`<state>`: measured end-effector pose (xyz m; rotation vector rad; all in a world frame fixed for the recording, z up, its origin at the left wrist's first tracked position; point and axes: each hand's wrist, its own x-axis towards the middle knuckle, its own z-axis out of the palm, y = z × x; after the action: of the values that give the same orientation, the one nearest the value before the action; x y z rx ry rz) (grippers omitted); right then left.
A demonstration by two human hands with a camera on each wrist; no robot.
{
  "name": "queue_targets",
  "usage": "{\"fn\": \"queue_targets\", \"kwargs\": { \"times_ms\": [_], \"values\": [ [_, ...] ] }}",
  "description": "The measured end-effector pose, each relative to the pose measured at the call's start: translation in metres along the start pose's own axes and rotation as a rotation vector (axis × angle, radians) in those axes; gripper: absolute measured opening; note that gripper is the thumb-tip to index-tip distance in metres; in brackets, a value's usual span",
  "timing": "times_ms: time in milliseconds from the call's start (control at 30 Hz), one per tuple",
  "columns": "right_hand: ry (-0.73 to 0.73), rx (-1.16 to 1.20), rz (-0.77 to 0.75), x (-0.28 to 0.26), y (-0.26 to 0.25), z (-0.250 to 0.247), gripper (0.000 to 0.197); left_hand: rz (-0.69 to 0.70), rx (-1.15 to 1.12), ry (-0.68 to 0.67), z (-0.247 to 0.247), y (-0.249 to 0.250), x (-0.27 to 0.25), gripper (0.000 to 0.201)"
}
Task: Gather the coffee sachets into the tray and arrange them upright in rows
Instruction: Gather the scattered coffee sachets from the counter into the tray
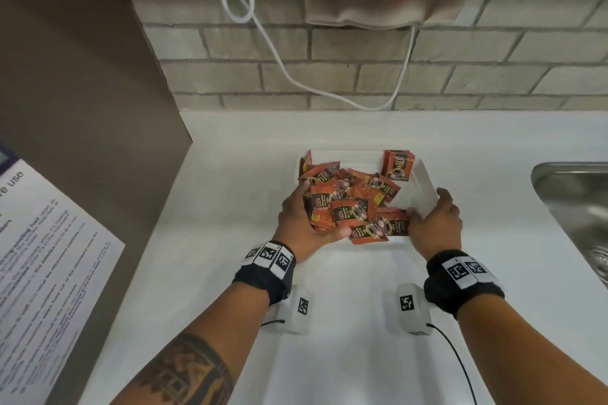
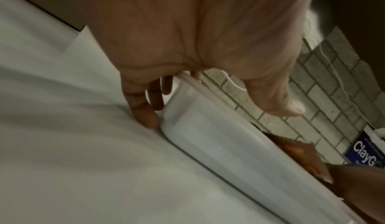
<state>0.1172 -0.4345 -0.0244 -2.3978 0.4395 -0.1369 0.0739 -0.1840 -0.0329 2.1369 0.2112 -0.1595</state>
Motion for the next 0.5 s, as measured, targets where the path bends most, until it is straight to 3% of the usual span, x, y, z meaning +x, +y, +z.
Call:
{"fn": "queue_targets", "kwargs": {
  "times_ms": [233, 500],
  "values": [
    [-0.023, -0.004, -0.031, -0.015, -0.008, 0.017, 0.070, -0.044, 0.008, 0.093, -0.018, -0.014, -0.008, 0.138],
    [-0.088, 0.013, -0.099, -0.051, -0.017, 0.037, 0.064, -0.095, 0.029, 0.125, -0.055, -0.035, -0.039, 0.135]
  ]
}}
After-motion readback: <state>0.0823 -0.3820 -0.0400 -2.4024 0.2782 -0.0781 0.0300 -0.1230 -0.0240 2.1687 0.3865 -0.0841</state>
